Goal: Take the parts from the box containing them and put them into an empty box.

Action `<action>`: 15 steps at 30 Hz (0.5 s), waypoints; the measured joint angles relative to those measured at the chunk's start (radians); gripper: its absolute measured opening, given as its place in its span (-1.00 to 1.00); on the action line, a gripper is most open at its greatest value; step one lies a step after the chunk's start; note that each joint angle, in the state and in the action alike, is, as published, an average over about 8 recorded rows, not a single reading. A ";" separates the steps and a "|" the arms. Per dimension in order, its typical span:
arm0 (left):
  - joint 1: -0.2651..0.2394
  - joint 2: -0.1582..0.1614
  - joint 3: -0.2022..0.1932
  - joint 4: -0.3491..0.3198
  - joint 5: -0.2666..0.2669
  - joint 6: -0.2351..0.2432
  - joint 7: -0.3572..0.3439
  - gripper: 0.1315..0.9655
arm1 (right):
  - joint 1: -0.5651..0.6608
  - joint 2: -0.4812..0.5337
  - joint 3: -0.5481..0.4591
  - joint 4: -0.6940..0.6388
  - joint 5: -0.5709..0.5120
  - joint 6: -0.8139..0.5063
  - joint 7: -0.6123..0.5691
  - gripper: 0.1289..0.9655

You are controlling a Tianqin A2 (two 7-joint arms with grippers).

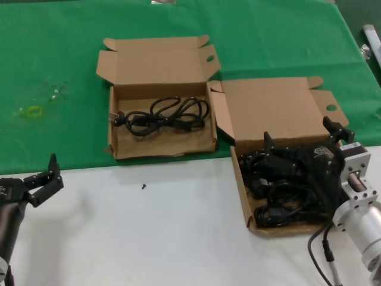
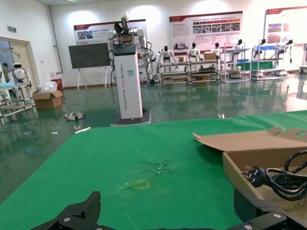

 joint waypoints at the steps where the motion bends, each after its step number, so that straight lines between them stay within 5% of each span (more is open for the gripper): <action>1: 0.000 0.000 0.000 0.000 0.000 0.000 0.000 1.00 | 0.000 0.000 0.000 0.000 0.000 0.000 0.000 1.00; 15: 0.000 0.000 0.000 0.000 0.000 0.000 0.000 1.00 | 0.000 0.000 0.000 0.000 0.000 0.000 0.000 1.00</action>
